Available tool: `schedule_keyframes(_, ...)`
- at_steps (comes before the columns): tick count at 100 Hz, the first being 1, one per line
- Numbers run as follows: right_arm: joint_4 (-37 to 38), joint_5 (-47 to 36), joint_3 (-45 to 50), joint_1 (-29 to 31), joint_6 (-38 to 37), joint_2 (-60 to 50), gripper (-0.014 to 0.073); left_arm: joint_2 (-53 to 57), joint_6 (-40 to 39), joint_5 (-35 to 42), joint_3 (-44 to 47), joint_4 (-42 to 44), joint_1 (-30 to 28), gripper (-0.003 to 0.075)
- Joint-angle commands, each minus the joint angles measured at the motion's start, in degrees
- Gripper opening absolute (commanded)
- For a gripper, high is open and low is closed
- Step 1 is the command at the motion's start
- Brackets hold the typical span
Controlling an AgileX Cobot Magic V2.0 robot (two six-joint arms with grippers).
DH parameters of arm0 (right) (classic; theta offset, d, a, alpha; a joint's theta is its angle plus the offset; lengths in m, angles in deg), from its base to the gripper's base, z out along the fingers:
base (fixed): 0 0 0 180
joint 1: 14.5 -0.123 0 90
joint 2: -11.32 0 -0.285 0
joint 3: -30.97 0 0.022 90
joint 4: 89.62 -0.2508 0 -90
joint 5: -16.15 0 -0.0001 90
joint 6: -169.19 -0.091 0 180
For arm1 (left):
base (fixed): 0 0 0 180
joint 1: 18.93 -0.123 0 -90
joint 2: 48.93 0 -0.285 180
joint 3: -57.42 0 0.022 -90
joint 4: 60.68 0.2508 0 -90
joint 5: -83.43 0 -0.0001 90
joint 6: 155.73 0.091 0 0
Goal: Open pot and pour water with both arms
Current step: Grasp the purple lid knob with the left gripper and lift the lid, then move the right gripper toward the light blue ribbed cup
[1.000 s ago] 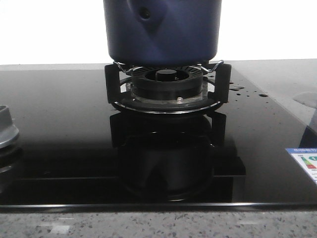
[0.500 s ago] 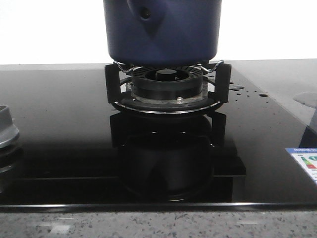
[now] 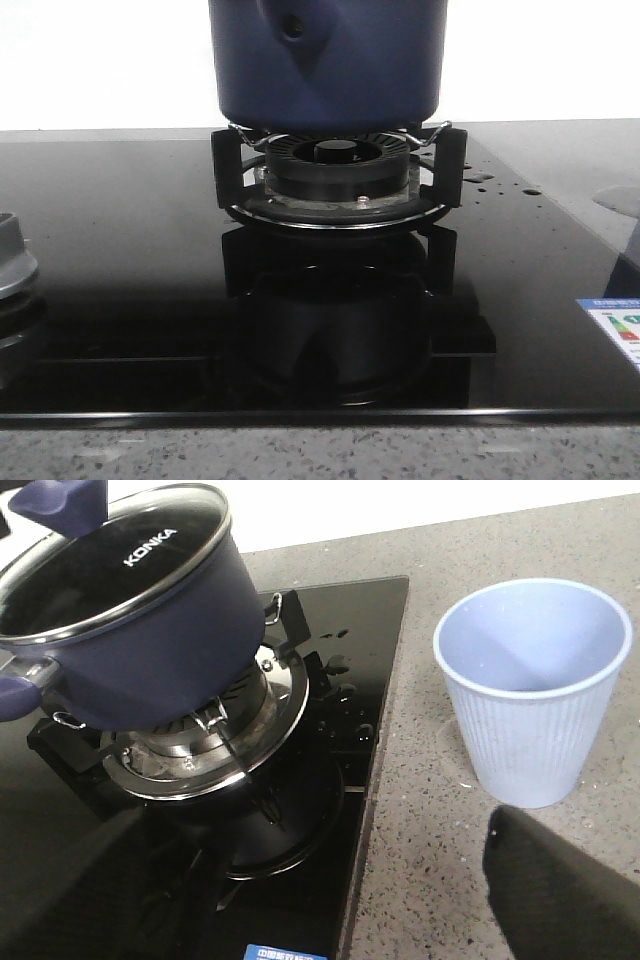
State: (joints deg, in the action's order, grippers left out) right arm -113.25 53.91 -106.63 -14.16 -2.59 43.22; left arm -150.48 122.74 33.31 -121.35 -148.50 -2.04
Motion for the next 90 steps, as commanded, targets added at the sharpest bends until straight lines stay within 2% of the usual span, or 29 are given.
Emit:
schedule_keyframes(1, -1.11, -4.23, -2.04, -0.03, 0.65, 0.91, 0.0614, 1.18, 0.67, -1.12, -1.98, -4.47, 1.08, 0.0559)
schedule_keyframes(32, -1.11, -4.23, -2.04, -0.03, 0.65, 0.91, 0.0614, -0.16, 1.47, 3.96, -2.03, -6.19, 4.32, 0.0557)
schedule_keyframes(60, -1.11, -4.38, -2.04, -0.03, 0.65, 0.91, 0.0614, -2.47, 2.18, 3.69, -2.11, -12.37, 4.43, 0.0551)
schedule_keyframes(90, -1.11, -4.51, -2.04, -0.03, 0.65, 0.91, 0.0614, -3.68, 2.87, 2.6, -4.25, -11.49, 6.15, 0.0489)
